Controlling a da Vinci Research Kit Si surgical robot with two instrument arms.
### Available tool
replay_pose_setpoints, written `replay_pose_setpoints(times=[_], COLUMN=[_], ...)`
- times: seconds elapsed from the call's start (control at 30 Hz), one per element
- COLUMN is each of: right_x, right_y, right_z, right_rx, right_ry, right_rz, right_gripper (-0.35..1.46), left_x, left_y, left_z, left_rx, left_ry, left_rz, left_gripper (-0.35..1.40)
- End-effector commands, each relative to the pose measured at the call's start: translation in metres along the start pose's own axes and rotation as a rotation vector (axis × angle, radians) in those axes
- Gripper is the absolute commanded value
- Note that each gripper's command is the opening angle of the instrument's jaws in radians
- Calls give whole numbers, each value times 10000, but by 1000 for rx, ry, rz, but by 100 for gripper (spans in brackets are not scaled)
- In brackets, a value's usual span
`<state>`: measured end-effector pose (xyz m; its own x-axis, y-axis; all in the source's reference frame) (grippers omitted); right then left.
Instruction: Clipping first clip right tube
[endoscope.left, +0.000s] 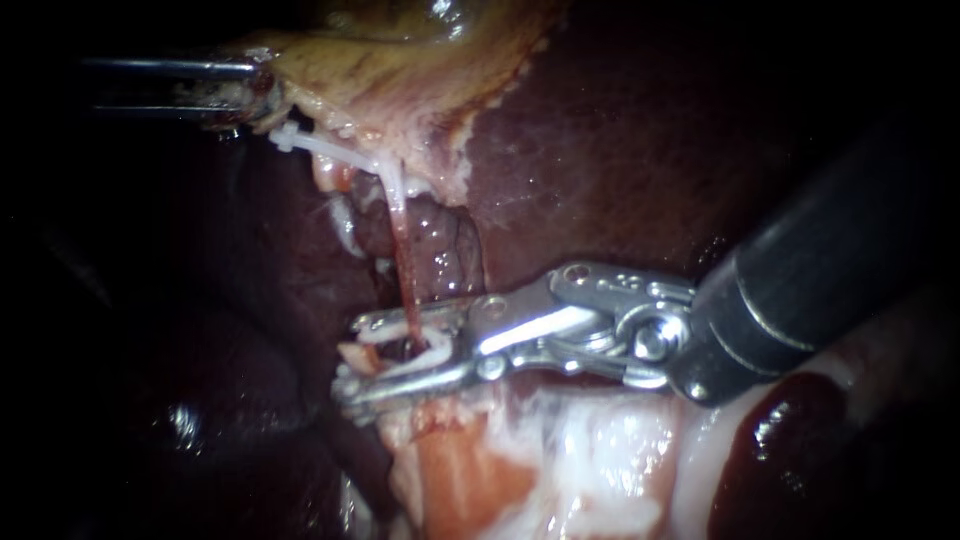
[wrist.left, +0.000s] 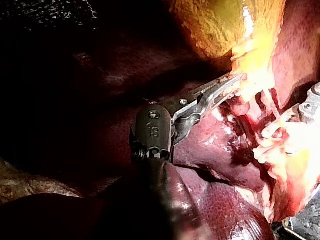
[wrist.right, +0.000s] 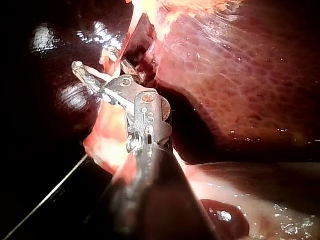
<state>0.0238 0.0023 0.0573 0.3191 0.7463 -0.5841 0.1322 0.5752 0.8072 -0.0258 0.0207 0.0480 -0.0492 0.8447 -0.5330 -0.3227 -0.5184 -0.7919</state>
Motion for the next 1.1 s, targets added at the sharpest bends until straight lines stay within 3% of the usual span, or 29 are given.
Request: replay_pose_setpoints(times=[0.03,0.53,0.7,0.87,1.1], right_x=[0,-4,-2,3,12], right_y=[-3,-51,-52,-47,-41], right_z=[-1,-4,-3,-6,-13], right_rx=[15,208,236,200,189], right_ry=[-1,-24,-32,-9,1], right_rz=[-1,31,27,31,39], right_gripper=[50,49,47,42,19], left_x=[0,-2,-2,-2,-2], left_y=[0,0,0,0,0], left_z=[0,0,0,0,0], left_rx=[1,-2,-5,-5,-5], left_ry=[0,-1,-1,-1,-1], left_rz=[0,1,1,1,1], left_gripper=[-35,-35,-35,-35,-35])
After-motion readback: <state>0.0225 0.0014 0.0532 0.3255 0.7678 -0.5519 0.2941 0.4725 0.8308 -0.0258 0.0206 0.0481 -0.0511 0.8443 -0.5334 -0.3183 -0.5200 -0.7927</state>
